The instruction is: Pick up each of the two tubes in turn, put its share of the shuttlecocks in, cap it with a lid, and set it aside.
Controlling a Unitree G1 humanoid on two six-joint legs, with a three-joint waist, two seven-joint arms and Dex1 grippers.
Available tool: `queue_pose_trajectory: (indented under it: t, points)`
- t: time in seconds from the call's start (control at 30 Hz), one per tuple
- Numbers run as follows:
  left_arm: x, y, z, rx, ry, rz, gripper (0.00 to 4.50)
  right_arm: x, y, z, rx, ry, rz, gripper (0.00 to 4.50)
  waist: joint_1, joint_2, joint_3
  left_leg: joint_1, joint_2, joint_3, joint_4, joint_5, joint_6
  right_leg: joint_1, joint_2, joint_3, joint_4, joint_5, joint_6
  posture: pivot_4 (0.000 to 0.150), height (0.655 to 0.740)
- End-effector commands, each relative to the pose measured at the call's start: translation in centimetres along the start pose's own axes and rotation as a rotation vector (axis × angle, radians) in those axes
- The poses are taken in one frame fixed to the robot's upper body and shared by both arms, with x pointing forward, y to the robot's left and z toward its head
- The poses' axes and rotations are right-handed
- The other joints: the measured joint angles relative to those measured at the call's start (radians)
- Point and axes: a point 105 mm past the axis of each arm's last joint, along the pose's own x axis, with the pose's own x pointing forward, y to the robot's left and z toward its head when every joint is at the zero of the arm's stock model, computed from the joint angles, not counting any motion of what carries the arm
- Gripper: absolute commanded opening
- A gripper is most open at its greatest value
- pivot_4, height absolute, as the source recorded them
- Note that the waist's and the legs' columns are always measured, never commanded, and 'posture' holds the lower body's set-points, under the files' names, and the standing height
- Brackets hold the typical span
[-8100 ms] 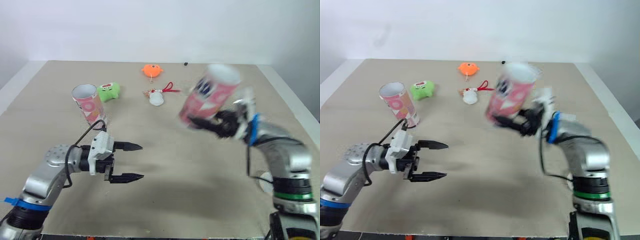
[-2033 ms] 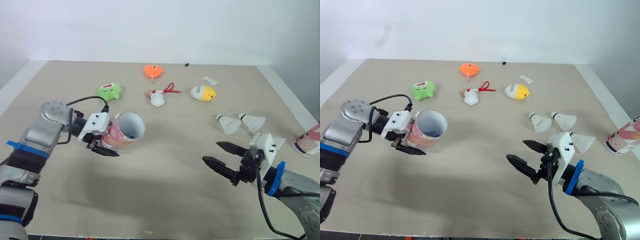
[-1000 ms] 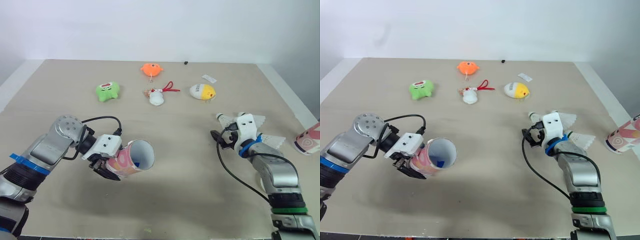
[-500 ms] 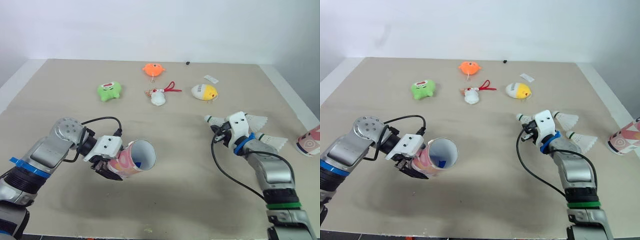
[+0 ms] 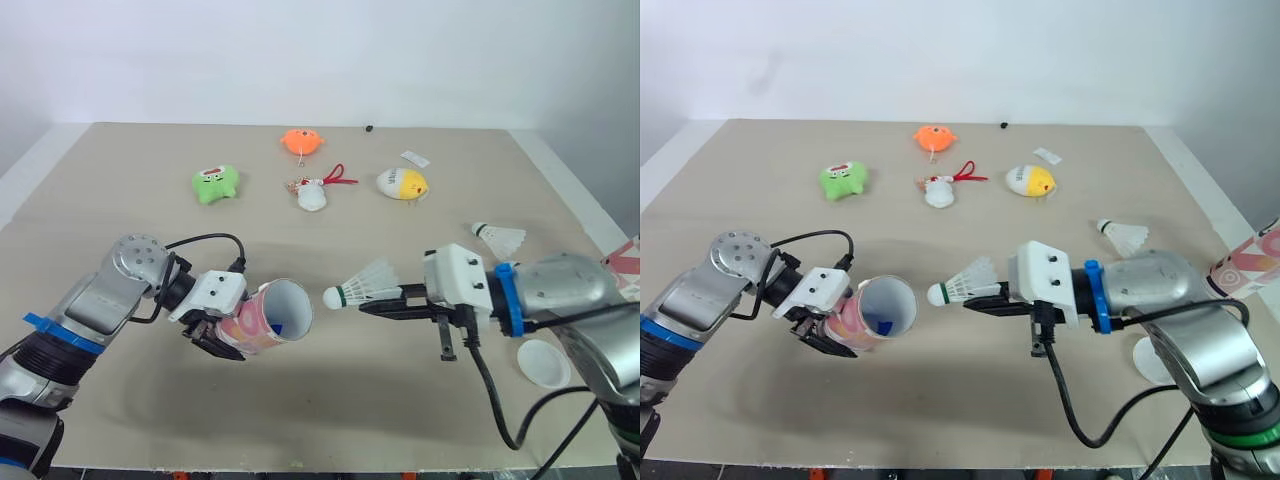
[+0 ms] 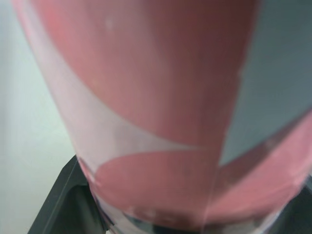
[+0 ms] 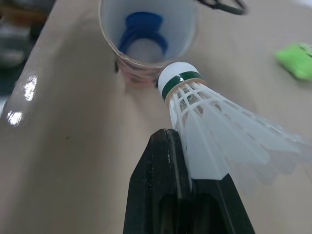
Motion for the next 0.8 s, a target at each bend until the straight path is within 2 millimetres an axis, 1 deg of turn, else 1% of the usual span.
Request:
queue_pose_trajectory:
  t: [0.03,0.13,0.23,0.3,0.43,0.57,0.67,0.73,0.77,0.8]
  points:
    - [-0.1,0.1,0.3,-0.002,0.004,-0.008,2.88,0.8,-0.4,1.2,-0.084,-0.003,0.067,0.09,0.0,0.0,0.0,0.0,0.0,0.0,0.001,0.0,0.0,0.0,0.0,0.0,0.0,0.0,-0.001,0.15,0.7323]
    - [0.1,0.1,0.5,-0.031,-0.003,-0.024,2.88,1.3,-0.6,2.2,-0.136,-0.018,0.125,0.09,0.0,0.0,0.0,0.0,0.0,0.001,0.001,0.001,0.001,-0.001,0.0,0.001,0.001,0.001,-0.001,0.15,0.7323]
    - [0.2,0.2,0.7,-0.069,-0.023,-0.033,2.88,1.4,-0.9,2.6,-0.159,-0.028,0.14,0.09,0.001,0.0,0.0,0.0,0.0,0.001,0.0,0.001,0.001,-0.002,0.0,0.0,0.004,0.002,0.0,0.15,0.7323]
    - [0.3,0.3,0.9,-0.092,-0.039,-0.038,2.88,1.4,-1.2,2.9,-0.171,-0.038,0.139,0.09,0.002,0.0,0.0,0.0,-0.001,0.0,0.0,0.001,0.001,-0.003,-0.001,0.0,0.008,0.001,-0.002,0.15,0.7323]
    - [0.3,0.3,1.1,-0.11,-0.051,-0.051,2.88,1.6,-1.9,3.1,-0.2,-0.038,0.126,0.09,0.001,0.0,0.0,-0.001,-0.001,0.0,0.0,0.001,0.001,-0.004,-0.001,0.0,0.009,0.0,-0.004,0.15,0.7323]
    - [0.3,0.5,1.0,-0.111,-0.04,-0.055,2.88,2.8,-2.3,3.4,-0.234,-0.031,0.139,0.09,0.001,0.0,0.0,-0.001,-0.001,-0.001,0.0,0.001,0.001,-0.004,0.0,0.0,0.01,0.0,-0.004,0.15,0.7323]
    - [0.4,0.8,1.1,-0.106,-0.038,-0.059,2.88,3.6,-1.9,3.5,-0.255,-0.021,0.209,0.09,0.001,0.0,0.0,0.0,0.0,-0.001,0.0,0.001,0.001,-0.004,0.001,0.0,0.01,0.0,-0.003,0.15,0.7323]
    - [0.5,1.0,1.2,-0.103,-0.04,-0.06,2.88,3.8,-1.9,3.7,-0.251,-0.018,0.244,0.67,0.001,0.0,0.0,0.0,0.0,-0.001,0.0,0.001,0.001,-0.004,0.001,0.0,0.01,0.0,-0.003,0.15,0.7323]
    - [0.5,1.0,1.3,-0.102,-0.041,-0.061,2.88,3.9,-1.9,3.7,-0.247,-0.019,0.257,0.88,0.001,0.0,0.0,0.0,0.0,0.0,0.0,0.001,0.001,-0.004,0.001,0.0,0.01,0.0,-0.004,0.15,0.7323]
    - [0.5,1.1,1.3,-0.101,-0.042,-0.061,2.88,3.9,-1.7,4.1,-0.24,-0.039,0.279,1.25,0.001,0.0,0.0,0.0,0.0,0.0,0.0,0.001,0.001,-0.004,0.001,0.0,0.011,0.0,-0.004,0.15,0.7323]
